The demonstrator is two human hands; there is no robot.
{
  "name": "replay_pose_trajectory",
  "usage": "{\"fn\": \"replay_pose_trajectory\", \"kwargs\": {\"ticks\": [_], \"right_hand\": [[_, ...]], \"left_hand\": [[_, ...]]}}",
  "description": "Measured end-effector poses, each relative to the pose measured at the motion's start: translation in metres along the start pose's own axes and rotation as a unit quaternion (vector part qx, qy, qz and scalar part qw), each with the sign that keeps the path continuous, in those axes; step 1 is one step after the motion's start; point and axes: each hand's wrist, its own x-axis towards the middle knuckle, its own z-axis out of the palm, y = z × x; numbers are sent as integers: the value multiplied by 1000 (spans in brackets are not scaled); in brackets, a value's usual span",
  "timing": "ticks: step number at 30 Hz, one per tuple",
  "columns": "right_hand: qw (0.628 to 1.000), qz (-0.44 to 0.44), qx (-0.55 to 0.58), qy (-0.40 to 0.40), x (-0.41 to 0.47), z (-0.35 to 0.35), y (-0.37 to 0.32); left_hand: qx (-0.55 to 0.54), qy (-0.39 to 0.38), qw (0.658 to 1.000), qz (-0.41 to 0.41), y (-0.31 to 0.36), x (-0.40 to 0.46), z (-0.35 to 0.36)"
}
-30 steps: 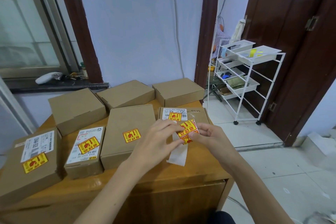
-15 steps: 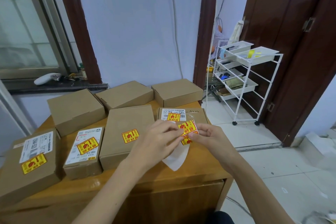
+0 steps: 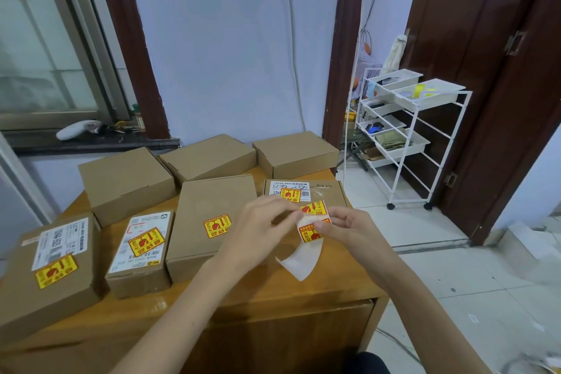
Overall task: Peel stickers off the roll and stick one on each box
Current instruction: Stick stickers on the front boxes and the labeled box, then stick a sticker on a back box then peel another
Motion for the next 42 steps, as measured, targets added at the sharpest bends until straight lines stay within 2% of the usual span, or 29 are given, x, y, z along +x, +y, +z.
{"fn": "replay_pose_trajectory", "kwargs": {"ticks": [7,20,31,42], "right_hand": [[1000,-9,10,15,6,-1,2],[999,-27,20,37,38,-10,-6],[998,-20,15,52,80,-21,1],[999,-2,23,48,122,-28,13]], "left_hand": [[-145,32,980,-129,0,9,1],[-282,109,936,-181,-11,46,8],[-308,136,911,-237,-55,91,15],[-184,93,949,-238,-129,179,55]]}}
